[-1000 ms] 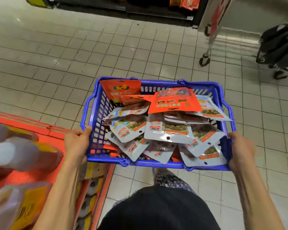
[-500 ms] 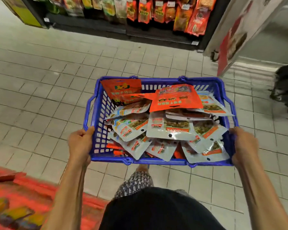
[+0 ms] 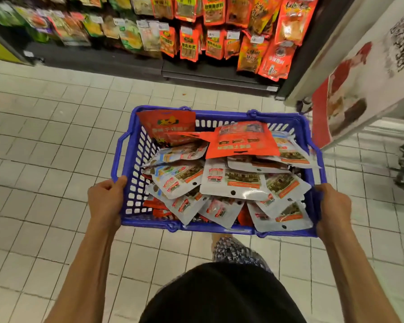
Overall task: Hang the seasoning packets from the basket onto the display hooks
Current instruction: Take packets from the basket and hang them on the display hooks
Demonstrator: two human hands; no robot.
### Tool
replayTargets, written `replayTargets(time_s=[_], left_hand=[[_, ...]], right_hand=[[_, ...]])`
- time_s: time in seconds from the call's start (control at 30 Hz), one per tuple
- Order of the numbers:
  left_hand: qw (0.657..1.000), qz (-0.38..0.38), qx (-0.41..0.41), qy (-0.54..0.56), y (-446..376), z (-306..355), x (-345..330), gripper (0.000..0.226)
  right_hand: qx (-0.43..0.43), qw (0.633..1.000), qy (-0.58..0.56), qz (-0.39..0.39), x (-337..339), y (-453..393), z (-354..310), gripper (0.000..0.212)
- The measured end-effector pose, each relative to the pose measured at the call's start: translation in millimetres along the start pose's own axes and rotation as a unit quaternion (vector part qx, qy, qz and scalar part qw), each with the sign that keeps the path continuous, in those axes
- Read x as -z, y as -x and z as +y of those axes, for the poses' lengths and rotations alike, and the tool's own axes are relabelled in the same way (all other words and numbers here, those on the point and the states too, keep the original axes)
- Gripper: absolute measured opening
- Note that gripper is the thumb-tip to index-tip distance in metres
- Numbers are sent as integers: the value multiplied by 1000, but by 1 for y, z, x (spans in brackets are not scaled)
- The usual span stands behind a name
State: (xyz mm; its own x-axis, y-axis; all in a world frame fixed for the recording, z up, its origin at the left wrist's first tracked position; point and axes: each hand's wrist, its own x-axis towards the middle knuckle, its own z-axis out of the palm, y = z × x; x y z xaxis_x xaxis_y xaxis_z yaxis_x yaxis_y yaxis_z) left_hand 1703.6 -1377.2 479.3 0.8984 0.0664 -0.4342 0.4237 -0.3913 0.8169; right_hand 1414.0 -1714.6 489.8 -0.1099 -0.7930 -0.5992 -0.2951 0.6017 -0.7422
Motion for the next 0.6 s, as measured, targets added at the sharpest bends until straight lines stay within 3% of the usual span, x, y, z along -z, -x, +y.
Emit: replayTargets(time_s=[0.17, 0.27, 0.4, 0.6], left_hand=[[1000, 3, 20, 5, -102, 76, -77, 32], [999, -1, 33, 5, -159, 122, -115, 27], [997, -12, 76, 19, -252, 171, -177, 37], [988, -4, 153, 3, -433, 214, -301, 30]], right_hand=[[-14, 1000, 11, -4, -103, -70, -85, 47], [-25, 1000, 14, 1, -160, -99, -137, 42], [-34, 999, 8, 33, -247, -145, -185, 34], [-61, 993, 24, 96, -405, -242, -200, 24]])
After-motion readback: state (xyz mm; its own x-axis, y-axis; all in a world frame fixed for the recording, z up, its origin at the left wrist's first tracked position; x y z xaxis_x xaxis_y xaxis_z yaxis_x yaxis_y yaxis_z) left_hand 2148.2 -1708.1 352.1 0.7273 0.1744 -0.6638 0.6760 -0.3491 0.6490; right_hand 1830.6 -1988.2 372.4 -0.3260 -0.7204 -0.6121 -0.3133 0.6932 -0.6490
